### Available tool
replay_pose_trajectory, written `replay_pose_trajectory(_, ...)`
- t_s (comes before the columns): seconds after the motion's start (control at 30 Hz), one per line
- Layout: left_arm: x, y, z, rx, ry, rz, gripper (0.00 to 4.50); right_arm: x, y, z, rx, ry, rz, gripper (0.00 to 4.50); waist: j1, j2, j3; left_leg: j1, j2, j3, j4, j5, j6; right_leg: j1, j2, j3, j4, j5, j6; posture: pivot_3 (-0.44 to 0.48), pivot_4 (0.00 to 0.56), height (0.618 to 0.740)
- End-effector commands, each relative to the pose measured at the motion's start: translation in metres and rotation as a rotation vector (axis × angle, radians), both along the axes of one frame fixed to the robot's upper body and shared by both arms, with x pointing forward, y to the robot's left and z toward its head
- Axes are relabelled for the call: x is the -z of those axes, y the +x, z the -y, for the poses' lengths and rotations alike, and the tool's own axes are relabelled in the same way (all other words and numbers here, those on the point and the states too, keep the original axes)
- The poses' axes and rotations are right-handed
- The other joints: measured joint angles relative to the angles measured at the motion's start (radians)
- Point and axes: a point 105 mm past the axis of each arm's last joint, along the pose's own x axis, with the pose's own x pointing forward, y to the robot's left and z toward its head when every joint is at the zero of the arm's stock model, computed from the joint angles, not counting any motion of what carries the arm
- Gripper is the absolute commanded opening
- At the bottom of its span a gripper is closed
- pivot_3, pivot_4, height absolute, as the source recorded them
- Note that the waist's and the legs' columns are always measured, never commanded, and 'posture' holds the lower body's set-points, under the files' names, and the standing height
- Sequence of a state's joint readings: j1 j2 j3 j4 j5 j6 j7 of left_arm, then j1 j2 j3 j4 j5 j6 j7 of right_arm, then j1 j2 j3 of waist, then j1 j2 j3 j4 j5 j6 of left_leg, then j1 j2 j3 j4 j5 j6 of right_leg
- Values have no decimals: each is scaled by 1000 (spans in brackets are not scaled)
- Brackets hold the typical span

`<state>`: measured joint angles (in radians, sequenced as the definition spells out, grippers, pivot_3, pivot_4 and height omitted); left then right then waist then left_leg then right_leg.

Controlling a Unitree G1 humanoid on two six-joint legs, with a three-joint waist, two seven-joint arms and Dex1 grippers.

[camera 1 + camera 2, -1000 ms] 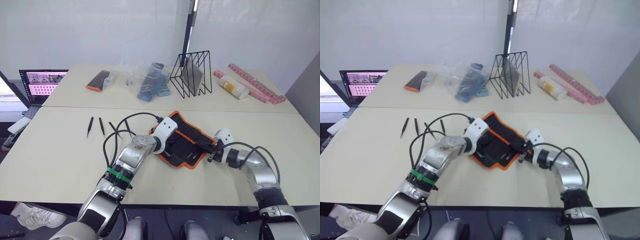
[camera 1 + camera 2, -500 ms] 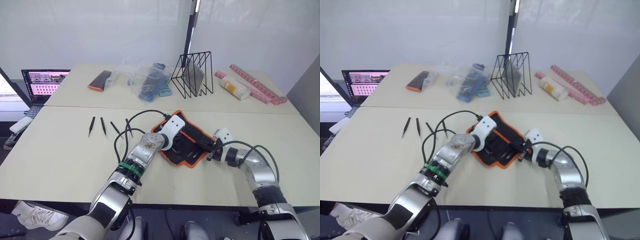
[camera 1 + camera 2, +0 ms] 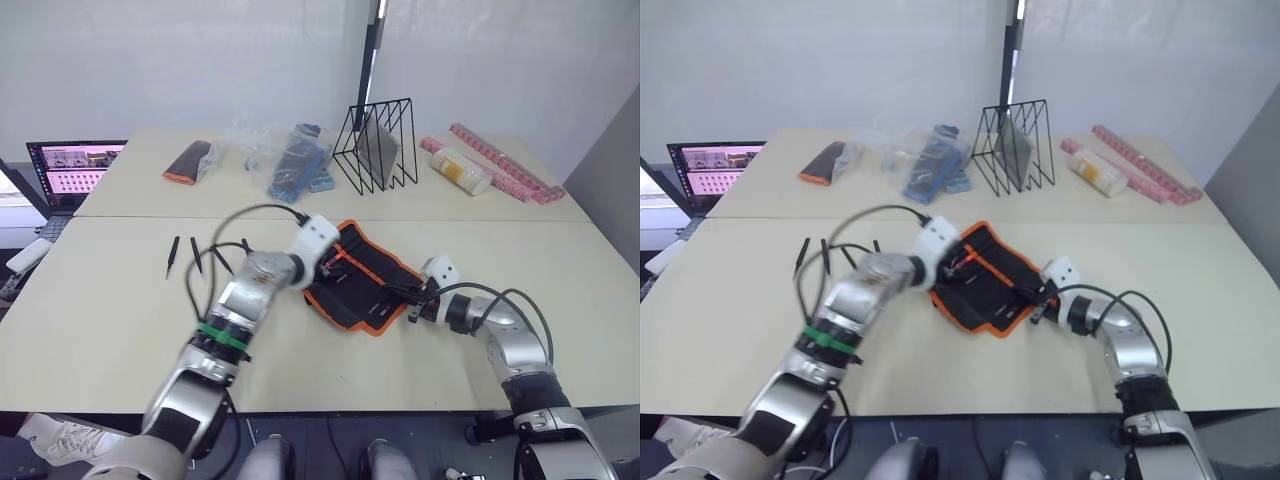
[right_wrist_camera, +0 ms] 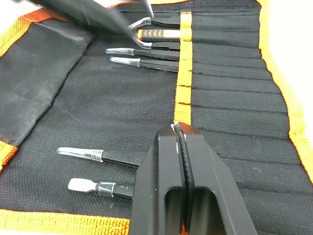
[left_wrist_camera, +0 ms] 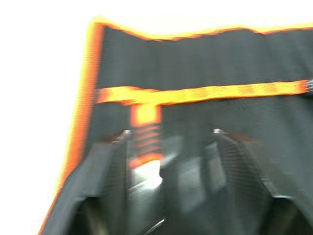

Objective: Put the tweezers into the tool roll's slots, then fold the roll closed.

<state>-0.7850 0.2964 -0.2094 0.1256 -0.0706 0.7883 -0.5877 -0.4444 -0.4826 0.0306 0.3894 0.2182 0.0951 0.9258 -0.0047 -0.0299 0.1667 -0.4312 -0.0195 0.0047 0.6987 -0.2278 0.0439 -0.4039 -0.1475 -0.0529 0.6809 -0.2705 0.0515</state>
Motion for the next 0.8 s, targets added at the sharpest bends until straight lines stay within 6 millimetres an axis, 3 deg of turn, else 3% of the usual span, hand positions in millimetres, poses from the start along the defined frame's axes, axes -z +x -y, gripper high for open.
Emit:
replay_pose_trajectory(0.03, -26, -10, -18, -9, -91, -4, 4458, 21, -7, 5, 9, -40, -81, 0, 1, 0, 0, 0, 0, 0, 0, 0, 0, 0, 0, 0, 0, 0, 0, 0, 150, 685)
replay_pose_trajectory(0.1, -36, -12, -43, -62, -143, 14, 4458, 21, -7, 6, 5, -42, -84, 0, 0, 0, 0, 0, 0, 0, 0, 0, 0, 0, 0, 1, -1, 0, 0, 0, 150, 685)
replay_pose_trajectory(0.2, -50, -17, -97, -206, -229, 98, 4458, 20, -4, 6, 0, -39, -85, 0, -5, 0, 0, 1, 0, 0, -2, 0, 0, 0, 0, 1, -1, 0, 0, 0, 150, 685)
replay_pose_trajectory(0.37, -52, -37, -147, -367, -249, 204, 4458, 19, 1, 6, -12, -44, -88, 0, -4, 0, 0, 1, 0, 0, -3, 0, 0, 0, 0, 1, -1, 0, 0, 0, 150, 685)
replay_pose_trajectory(0.57, -20, -79, -225, -719, -260, 261, 4458, 16, 4, 10, -20, -46, -85, 0, -1, 0, 0, 2, 0, 0, -3, 1, -2, 0, 0, 3, -2, 0, 0, 0, 150, 685)
replay_pose_trajectory(0.7, 5, -114, -249, -837, -274, 268, 4458, 16, 2, 10, -45, -43, -94, 0, 5, -1, 0, 2, 1, 0, -3, 0, -2, -1, 0, 3, -3, 0, 0, 0, 150, 685)
replay_pose_trajectory(0.8, 12, -139, -260, -917, -265, 308, 4458, 16, 3, 12, -49, -51, -97, 0, 12, -1, 0, 2, 1, -1, -3, -1, -3, -1, -1, 3, -7, 0, 0, 0, 150, 685)
